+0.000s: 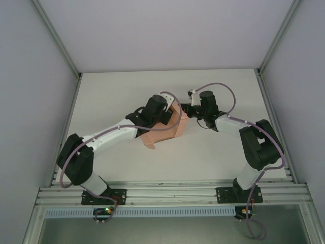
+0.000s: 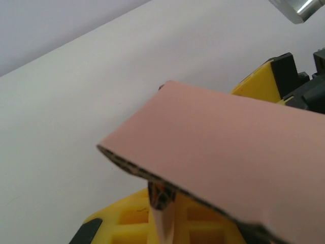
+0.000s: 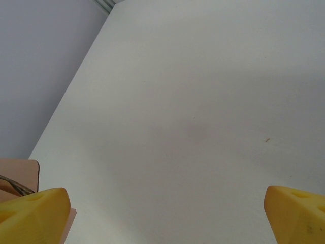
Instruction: Assemble paper box
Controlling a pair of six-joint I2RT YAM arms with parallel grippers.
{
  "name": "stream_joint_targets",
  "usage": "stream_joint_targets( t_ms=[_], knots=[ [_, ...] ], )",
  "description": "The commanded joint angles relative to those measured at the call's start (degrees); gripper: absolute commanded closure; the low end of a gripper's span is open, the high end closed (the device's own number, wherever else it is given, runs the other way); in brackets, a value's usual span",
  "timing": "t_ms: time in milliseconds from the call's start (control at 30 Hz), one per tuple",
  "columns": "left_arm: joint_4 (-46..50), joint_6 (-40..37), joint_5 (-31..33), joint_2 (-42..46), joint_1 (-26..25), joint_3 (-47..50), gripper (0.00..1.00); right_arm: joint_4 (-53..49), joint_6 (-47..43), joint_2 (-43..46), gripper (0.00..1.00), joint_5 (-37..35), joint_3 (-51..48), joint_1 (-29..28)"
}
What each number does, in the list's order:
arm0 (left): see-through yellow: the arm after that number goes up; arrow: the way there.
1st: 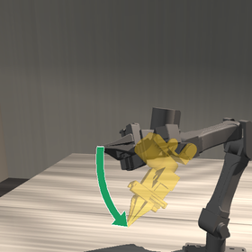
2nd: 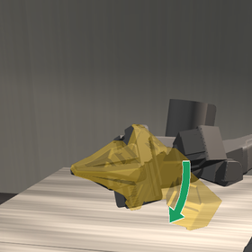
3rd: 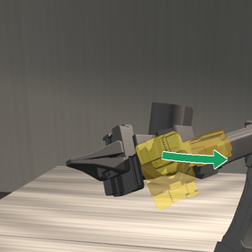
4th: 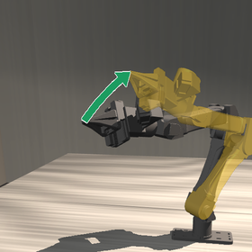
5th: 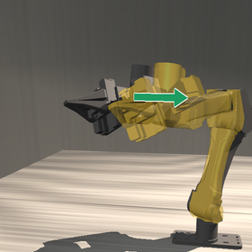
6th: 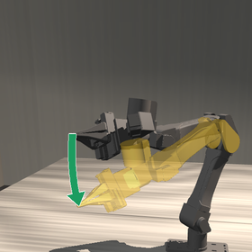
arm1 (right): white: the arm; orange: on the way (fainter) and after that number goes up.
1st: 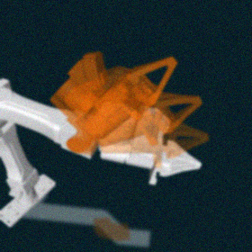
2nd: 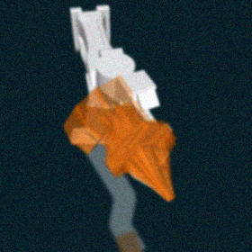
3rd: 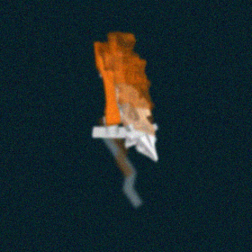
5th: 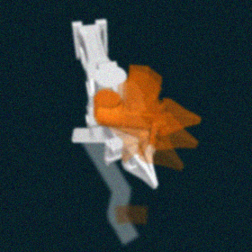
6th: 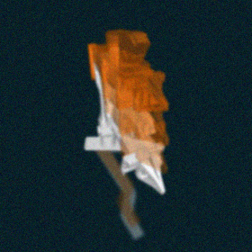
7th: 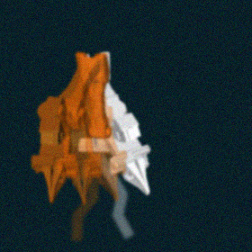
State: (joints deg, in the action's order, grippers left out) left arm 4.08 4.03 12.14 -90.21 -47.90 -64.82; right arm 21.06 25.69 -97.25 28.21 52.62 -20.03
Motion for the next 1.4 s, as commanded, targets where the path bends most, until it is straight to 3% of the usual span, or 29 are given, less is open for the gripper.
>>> stream_joint_targets(
  t_ms=[0, 133, 233, 400, 467, 567, 700, 867, 1067, 1200, 1233, 1267, 1333, 1367],
  knots=[
    [-4.5, -3.5, -3.7, 1.9, 0.6, 3.5, 1.00, 2.8, 0.8, 3.8, 0.00, 10.4, -1.1, -3.4],
    [-1.0, -8.8, -6.7, 7.5, 2.1, 6.4, 1.00, -4.7, -0.9, 7.4, 0.00, 3.1, -4.0, -0.2],
    [3.3, -14.1, -7.0, 11.2, 2.8, 8.2, 1.00, -14.4, -4.6, 12.4, 0.00, -8.7, -5.6, 1.2],
    [15.5, -27.2, -16.0, 14.0, 4.0, 8.5, 1.00, -29.0, -7.7, 20.9, 0.00, -31.1, -6.0, 1.6],
    [22.9, -32.6, -16.2, 12.5, 3.4, 6.0, 1.00, -33.3, -7.3, 23.8, 0.00, -35.6, -5.9, 2.2],
    [32.1, -36.8, -12.3, 7.3, 3.2, 0.6, 1.00, -37.1, -6.5, 28.0, 0.00, -37.0, -6.7, 2.6],
    [40.3, -41.7, -12.1, -1.2, 2.6, -6.3, 1.00, -39.2, -6.2, 33.1, 0.00, -36.2, -8.7, 3.0],
    [40.0, -45.3, -7.1, -12.3, 1.8, -13.1, 1.00, -39.5, -6.0, 37.0, 0.00, -34.6, -10.6, 3.8],
    [40.4, -50.0, 7.3, -28.1, -0.9, -22.4, 1.00, -39.6, -6.0, 39.7, 0.00, -33.2, -11.9, 4.7],
    [39.9, -52.4, 8.6, -33.4, -1.3, -26.0, 1.00, -39.4, -6.1, 40.5, 0.00, -32.1, -12.8, 5.2],
    [39.3, -52.7, 9.1, -33.7, -1.5, -26.3, 0.97, -39.6, -6.3, 40.6, 0.00, -32.0, -12.9, 5.3],
    [39.0, -53.0, 9.5, -33.5, -1.6, -26.6, 0.86, -39.6, -6.5, 40.7, 0.00, -31.8, -13.0, 5.5],
    [40.0, -52.8, 9.1, -32.4, -1.8, -27.4, 0.53, -39.6, -6.9, 40.9, 0.00, -31.2, -13.3, 5.6],
    [40.8, -52.5, 8.5, -31.2, -1.9, -27.7, 0.43, -39.4, -7.0, 40.9, 0.00, -30.9, -13.2, 5.7]
  ],
)
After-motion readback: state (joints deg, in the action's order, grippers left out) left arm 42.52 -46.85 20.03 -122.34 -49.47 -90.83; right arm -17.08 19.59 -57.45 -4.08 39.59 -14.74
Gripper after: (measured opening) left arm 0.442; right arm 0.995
